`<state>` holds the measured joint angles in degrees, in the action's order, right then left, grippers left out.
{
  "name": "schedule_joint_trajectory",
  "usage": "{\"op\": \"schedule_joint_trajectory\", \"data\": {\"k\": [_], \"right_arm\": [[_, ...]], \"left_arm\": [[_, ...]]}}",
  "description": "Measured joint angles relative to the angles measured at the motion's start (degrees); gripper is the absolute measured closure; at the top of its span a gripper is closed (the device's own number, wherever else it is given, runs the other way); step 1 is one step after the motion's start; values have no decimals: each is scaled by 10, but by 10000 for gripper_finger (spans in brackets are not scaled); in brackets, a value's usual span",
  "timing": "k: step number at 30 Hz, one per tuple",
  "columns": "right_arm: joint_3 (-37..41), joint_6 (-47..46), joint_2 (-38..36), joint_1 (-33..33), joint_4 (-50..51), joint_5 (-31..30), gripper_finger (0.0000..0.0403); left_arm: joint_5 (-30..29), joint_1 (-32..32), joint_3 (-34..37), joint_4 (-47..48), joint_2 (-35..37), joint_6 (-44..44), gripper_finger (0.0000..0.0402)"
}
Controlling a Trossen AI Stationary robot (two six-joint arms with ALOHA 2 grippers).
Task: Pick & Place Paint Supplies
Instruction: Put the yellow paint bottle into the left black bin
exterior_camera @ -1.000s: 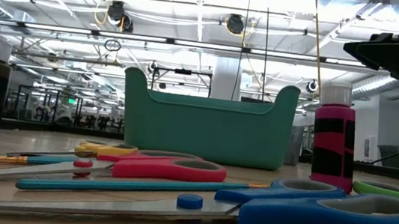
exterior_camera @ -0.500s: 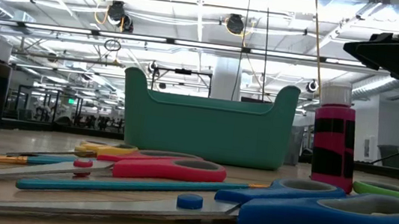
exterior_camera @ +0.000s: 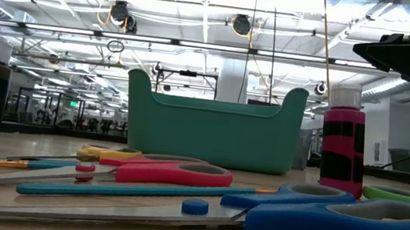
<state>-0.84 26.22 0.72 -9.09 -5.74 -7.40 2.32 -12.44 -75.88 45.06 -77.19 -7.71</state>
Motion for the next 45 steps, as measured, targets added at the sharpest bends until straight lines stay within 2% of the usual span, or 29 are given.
{"op": "schedule_joint_trajectory", "data": {"k": [6, 8, 13, 16, 20, 22, 24, 26, 34, 36, 41, 45], "right_arm": [[0, 0, 0, 0, 0, 0, 243], [0, 0, 0, 0, 0, 0, 243], [0, 0, 0, 0, 0, 0, 243], [0, 0, 0, 0, 0, 0, 243], [0, 0, 0, 0, 0, 0, 243], [0, 0, 0, 0, 0, 0, 243], [0, 0, 0, 0, 0, 0, 243], [0, 0, 0, 0, 0, 0, 243], [0, -1, 1, 0, -22, 6, 243], [0, -20, 2, 0, -59, 39, 243], [0, -132, 8, 0, -171, 184, 243], [0, -180, 9, 0, -240, 251, 243]], "left_arm": [[-40, 39, -64, 45, 10, 44, 147], [-58, 52, -67, 43, 17, 75, 147], [-52, 91, -59, 37, 35, 136, 147], [-53, 121, -9, 0, 65, 157, 147], [-33, 171, 111, -134, 120, 165, 147], [-10, 198, 168, -235, 142, 165, 147], [9, 225, 218, -283, 164, 161, 147], [23, 251, 252, -336, 181, 152, 147], [62, 323, 343, -426, 244, 74, 147], [57, 329, 353, -427, 246, 55, 147], [44, 331, 357, -444, 237, 43, 147], [41, 331, 357, -464, 218, 44, 147]]}}
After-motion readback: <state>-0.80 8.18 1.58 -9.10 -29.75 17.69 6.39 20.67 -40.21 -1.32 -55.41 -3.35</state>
